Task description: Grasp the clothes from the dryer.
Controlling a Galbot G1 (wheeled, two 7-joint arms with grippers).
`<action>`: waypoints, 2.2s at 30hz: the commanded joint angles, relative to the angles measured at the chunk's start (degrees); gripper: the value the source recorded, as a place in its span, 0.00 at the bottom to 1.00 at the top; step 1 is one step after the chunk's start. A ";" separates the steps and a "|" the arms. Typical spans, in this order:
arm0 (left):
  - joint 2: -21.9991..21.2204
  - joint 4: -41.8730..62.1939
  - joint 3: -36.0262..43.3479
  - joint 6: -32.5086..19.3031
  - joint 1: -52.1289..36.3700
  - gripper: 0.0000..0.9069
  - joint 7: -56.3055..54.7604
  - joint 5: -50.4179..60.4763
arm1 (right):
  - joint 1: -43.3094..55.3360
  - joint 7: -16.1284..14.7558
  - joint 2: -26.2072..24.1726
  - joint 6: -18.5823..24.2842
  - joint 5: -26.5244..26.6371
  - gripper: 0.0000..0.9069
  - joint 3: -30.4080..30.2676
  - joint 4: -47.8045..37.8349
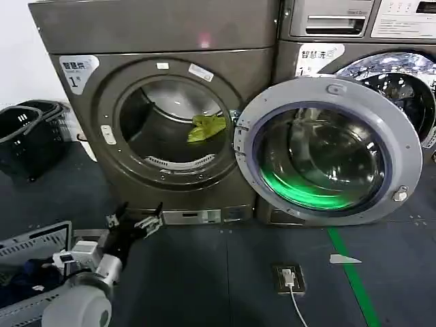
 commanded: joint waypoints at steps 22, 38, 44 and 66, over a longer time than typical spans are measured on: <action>0.66 1.84 1.16 -0.92 -3.08 1.00 0.94 1.92 | -0.07 -1.20 0.72 4.65 0.87 1.00 -0.10 0.22; 1.27 2.46 0.94 -0.09 -4.11 1.00 0.95 0.09 | -1.57 -2.06 1.01 5.93 1.05 1.00 0.67 0.93; 1.62 3.04 0.80 0.02 -5.19 1.00 0.97 -0.32 | -1.53 -2.38 1.41 5.51 1.00 1.00 0.69 1.63; 1.08 3.52 0.82 -0.03 -5.74 1.00 1.04 -0.13 | -0.98 -3.15 1.34 5.20 0.71 1.00 0.52 1.44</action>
